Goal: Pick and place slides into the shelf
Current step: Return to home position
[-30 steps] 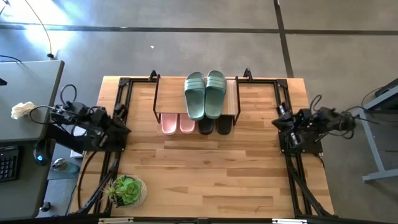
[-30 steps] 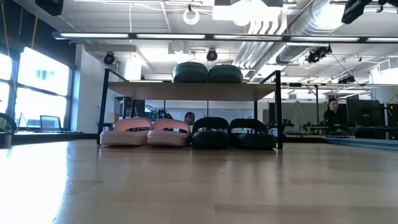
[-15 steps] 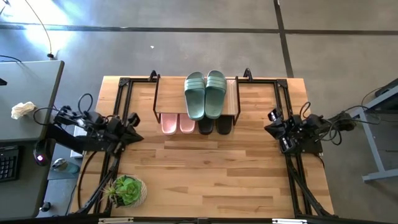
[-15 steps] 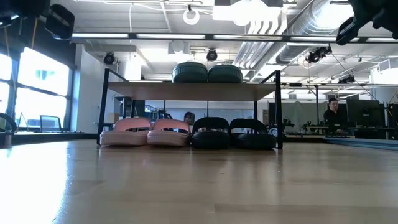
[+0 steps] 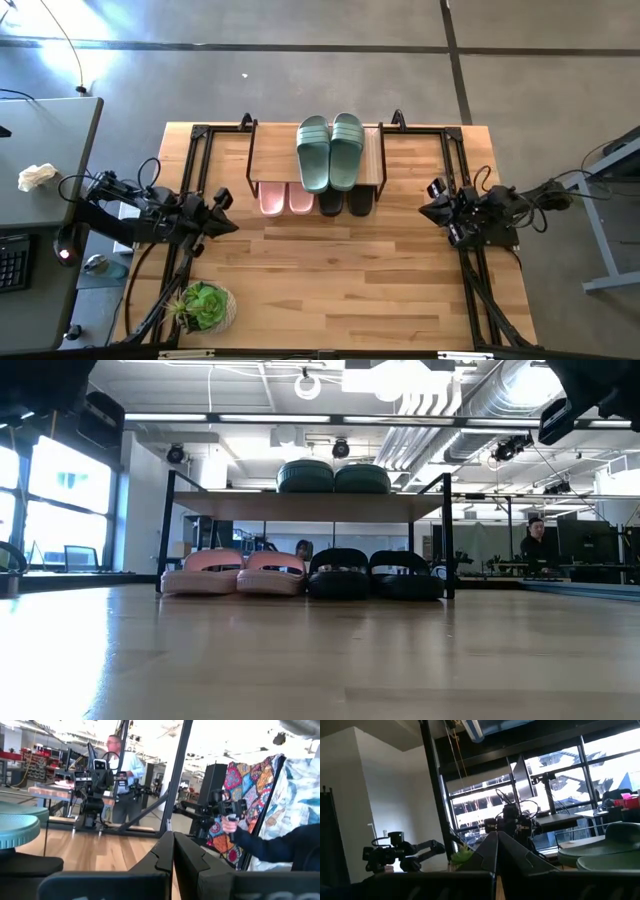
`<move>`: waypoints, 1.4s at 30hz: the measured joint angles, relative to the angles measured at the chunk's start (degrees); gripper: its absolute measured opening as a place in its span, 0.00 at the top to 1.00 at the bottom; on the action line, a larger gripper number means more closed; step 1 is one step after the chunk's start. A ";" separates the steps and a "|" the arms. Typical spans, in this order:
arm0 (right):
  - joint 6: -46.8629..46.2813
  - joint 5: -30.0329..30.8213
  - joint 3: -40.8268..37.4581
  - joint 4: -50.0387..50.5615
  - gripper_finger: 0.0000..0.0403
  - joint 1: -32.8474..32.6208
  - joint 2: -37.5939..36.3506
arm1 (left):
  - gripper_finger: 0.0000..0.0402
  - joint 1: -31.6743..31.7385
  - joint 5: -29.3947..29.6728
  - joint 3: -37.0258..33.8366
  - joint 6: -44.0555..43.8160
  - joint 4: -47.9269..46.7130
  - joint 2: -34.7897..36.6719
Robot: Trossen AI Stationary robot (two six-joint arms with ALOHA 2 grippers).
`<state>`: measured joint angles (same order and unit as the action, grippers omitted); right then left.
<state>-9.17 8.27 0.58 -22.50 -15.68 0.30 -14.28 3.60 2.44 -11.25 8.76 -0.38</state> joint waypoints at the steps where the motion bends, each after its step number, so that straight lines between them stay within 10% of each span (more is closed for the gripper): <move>1: -0.03 0.00 0.00 0.42 1.00 0.00 0.00 | 1.00 0.00 0.00 -0.57 -0.15 1.01 0.02; 19: 6.97 9.01 0.02 19.19 1.00 0.02 0.01 | 1.00 0.02 5.03 -1.93 7.64 -6.48 -1.01; 42: 7.08 9.94 0.04 19.38 1.00 0.02 0.37 | 1.00 0.02 4.85 -1.89 8.01 -6.52 -0.98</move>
<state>-2.09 18.22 0.62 -3.11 -15.66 0.67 -14.26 8.45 0.56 -3.25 2.24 -1.37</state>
